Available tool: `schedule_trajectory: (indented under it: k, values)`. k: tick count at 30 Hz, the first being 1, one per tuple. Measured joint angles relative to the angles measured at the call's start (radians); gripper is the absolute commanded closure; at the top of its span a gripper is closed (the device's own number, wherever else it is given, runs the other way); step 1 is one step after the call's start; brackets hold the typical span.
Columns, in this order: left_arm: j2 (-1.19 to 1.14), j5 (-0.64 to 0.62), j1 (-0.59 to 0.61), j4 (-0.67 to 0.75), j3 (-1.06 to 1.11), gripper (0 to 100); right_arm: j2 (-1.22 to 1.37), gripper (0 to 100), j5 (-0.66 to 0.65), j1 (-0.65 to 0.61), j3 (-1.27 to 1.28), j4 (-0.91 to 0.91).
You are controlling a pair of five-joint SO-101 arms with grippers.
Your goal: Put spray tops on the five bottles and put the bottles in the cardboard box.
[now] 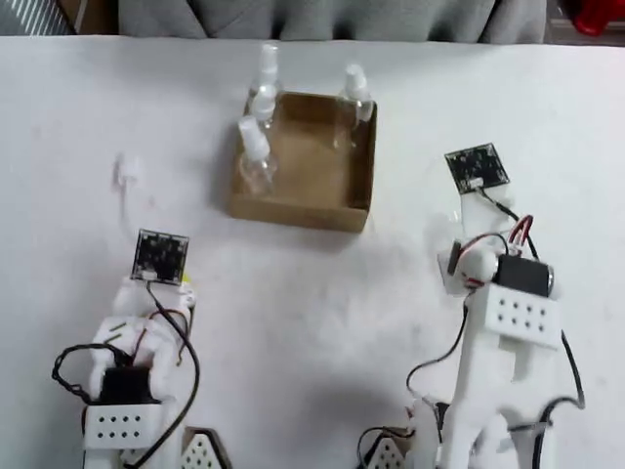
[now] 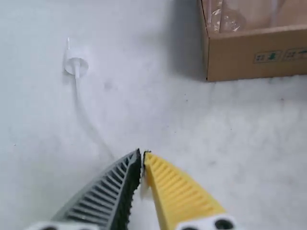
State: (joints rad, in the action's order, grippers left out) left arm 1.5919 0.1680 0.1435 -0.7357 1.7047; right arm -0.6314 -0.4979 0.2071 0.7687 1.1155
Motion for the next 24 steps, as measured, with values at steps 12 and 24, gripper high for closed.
schedule_trajectory:
  k: [12, 24]
  values:
    - [0.0, 0.0, 0.0, 0.031, 0.0, 98, 0.466, 75.6, 0.055, 0.0, -0.279, -0.046]
    - [0.0, 0.0, 0.0, 0.031, 0.0, 98, 0.638, 75.4, 0.074, -0.023, -0.353, -0.083]
